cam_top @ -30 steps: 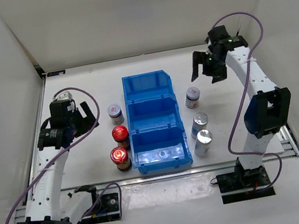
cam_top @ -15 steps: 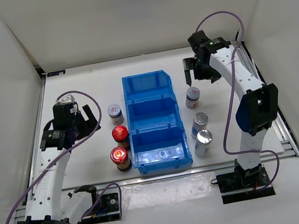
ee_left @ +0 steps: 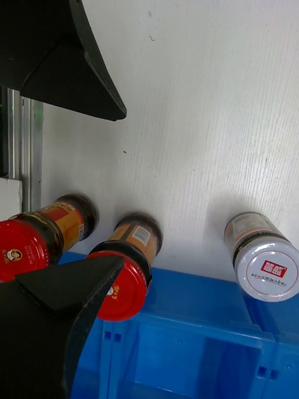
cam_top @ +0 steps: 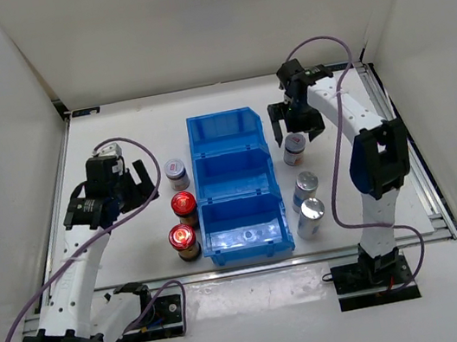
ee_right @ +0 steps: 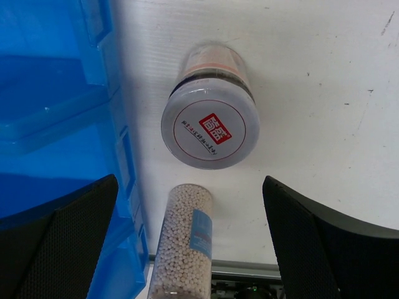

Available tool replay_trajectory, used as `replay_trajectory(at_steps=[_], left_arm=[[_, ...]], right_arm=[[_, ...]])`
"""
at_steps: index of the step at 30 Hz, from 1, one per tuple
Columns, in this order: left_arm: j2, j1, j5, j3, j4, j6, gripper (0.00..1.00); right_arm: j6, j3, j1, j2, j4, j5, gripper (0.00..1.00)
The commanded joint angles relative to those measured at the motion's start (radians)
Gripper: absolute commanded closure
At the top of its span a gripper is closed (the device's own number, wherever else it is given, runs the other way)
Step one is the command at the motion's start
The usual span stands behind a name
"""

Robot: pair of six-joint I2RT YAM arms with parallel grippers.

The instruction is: Organize the condiment bottles

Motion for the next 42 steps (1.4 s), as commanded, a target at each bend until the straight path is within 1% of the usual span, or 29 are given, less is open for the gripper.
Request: replay_trajectory(at_steps=[1, 2, 4, 8, 10, 11, 15, 16, 18, 19, 21, 22, 26, 28, 29, 30, 31, 32, 33, 34, 36, 39, 42], left_arm=[[0.0, -0.002, -0.011, 0.009, -0.023, 0.041, 0.0], [0.0, -0.002, -0.051, 0.009, -0.023, 0.051, 0.0], [0.0, -0.002, -0.076, 0.009, -0.023, 0.063, 0.0], [0.0, -0.002, -0.065, 0.009, -0.034, 0.063, 0.0], [0.0, -0.002, -0.065, 0.009, -0.034, 0.072, 0.0], [0.0, -0.002, -0.074, 0.009, -0.034, 0.072, 0.0], [0.01, -0.002, -0.071, 0.018, -0.034, 0.072, 0.0], [0.02, -0.002, -0.071, 0.027, -0.034, 0.072, 0.0], [0.029, -0.002, -0.062, 0.027, -0.034, 0.072, 0.0], [0.03, -0.002, -0.062, 0.036, -0.025, 0.072, 0.0], [0.039, -0.002, -0.062, 0.036, -0.025, 0.072, 0.0], [0.039, -0.002, -0.062, 0.036, -0.025, 0.072, 0.0], [0.048, -0.002, -0.062, 0.036, -0.025, 0.063, 0.0], [0.048, -0.002, -0.053, 0.036, -0.025, 0.063, 0.0], [0.048, -0.002, -0.053, 0.036, -0.025, 0.063, 0.0], [0.057, -0.002, -0.053, 0.036, -0.025, 0.063, 0.0], [0.057, -0.002, -0.053, 0.036, -0.025, 0.063, 0.0], [0.057, -0.002, -0.053, 0.036, -0.025, 0.063, 0.0], [0.066, -0.002, -0.053, 0.036, -0.025, 0.054, 0.0], [0.066, -0.002, -0.044, 0.036, -0.025, 0.054, 0.0], [0.075, -0.002, -0.043, 0.045, -0.025, 0.054, 0.0], [0.086, -0.002, -0.043, 0.054, -0.025, 0.054, 0.0], [0.095, -0.002, -0.043, 0.064, -0.025, 0.054, 0.0]], right_arm=[[0.007, 0.006, 0.002, 0.037, 0.014, -0.013, 0.0], [0.007, 0.006, 0.002, 0.055, 0.014, 0.0, 0.0], [0.028, 0.016, 0.002, 0.072, 0.0, 0.036, 0.01], [0.029, -0.01, 0.002, 0.083, 0.0, 0.036, 0.01], [0.029, -0.011, 0.002, 0.083, 0.012, 0.045, 0.05], [0.029, -0.011, 0.002, 0.083, 0.021, 0.045, 0.05], [0.029, -0.011, 0.002, 0.106, 0.032, 0.036, 0.18], [0.029, -0.011, 0.002, 0.106, 0.032, 0.036, 0.27], [0.029, -0.011, 0.002, 0.106, 0.032, 0.045, 0.36], [0.039, 0.002, 0.002, 0.094, 0.032, 0.081, 0.43], [0.052, 0.022, 0.002, 0.078, 0.032, 0.105, 0.48], [0.052, 0.035, 0.002, 0.064, 0.021, 0.105, 0.55], [0.062, 0.098, 0.002, 0.041, -0.002, 0.129, 0.69], [0.072, 0.108, 0.012, 0.018, -0.002, 0.148, 0.69], [0.072, 0.108, 0.012, 0.018, -0.002, 0.148, 0.67], [0.072, 0.108, 0.012, 0.018, 0.009, 0.148, 0.6], [0.062, 0.108, 0.012, 0.018, 0.009, 0.148, 0.46], [0.062, 0.108, 0.012, 0.027, 0.023, 0.136, 0.2], [0.053, 0.108, 0.012, 0.027, 0.041, 0.136, 0.11], [0.044, 0.108, 0.012, 0.043, 0.041, 0.125, 0.07], [0.044, 0.138, 0.012, 0.066, 0.041, 0.125, 0.03], [0.044, 0.19, -0.008, 0.136, 0.041, 0.077, 0.03], [0.035, 0.227, -0.008, 0.181, 0.041, 0.065, 0.03]])
